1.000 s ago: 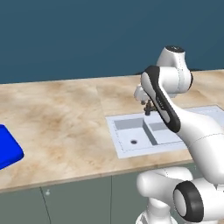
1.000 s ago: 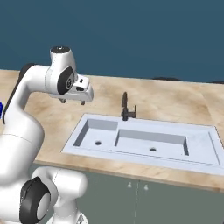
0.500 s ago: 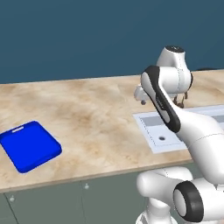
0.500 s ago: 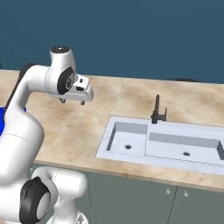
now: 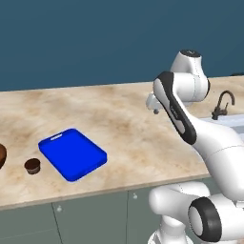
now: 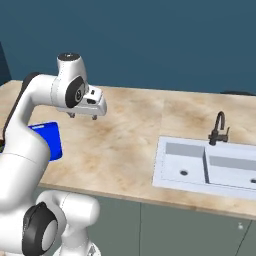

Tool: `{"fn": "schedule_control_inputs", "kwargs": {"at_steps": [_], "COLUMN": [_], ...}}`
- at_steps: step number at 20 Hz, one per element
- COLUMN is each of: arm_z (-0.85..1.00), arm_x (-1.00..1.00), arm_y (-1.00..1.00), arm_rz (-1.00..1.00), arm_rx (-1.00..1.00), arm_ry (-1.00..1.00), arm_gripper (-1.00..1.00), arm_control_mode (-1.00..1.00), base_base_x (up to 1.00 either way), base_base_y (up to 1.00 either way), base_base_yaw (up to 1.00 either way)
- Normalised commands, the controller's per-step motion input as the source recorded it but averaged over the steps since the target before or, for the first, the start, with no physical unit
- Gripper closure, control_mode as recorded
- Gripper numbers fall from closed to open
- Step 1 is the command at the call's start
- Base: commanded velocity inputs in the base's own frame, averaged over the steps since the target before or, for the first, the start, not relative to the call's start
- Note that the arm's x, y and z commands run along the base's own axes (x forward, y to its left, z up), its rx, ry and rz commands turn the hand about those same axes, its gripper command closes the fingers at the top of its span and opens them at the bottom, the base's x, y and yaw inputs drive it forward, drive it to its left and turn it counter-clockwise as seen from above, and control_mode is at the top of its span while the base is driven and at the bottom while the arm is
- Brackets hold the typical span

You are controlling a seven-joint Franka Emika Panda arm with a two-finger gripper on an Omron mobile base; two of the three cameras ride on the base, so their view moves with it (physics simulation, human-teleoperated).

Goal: Place the bowl with donut and the cupcake onto the tray.

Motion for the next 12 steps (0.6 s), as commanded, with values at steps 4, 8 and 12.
{"fn": "schedule_control_inputs", "kwargs": {"at_steps": [4,8,12], "arm_z": [0.00,0.00,0.00], "arm_x": [0.00,0.00,0.00], "arm_y": [0.00,0.00,0.00], "arm_rz": [0.00,0.00,0.00], "arm_rx": [0.00,0.00,0.00], "arm_ry": [0.00,0.00,0.00], "arm_gripper": [-1.00,-1.00,-1.00], "arm_control_mode": [1.00,1.00,1.00], "base_base_x": [0.00,0.00,0.00], "base_base_y": [0.69,0.69,0.67], "base_base_yaw": [0.00,0.00,0.00]}}
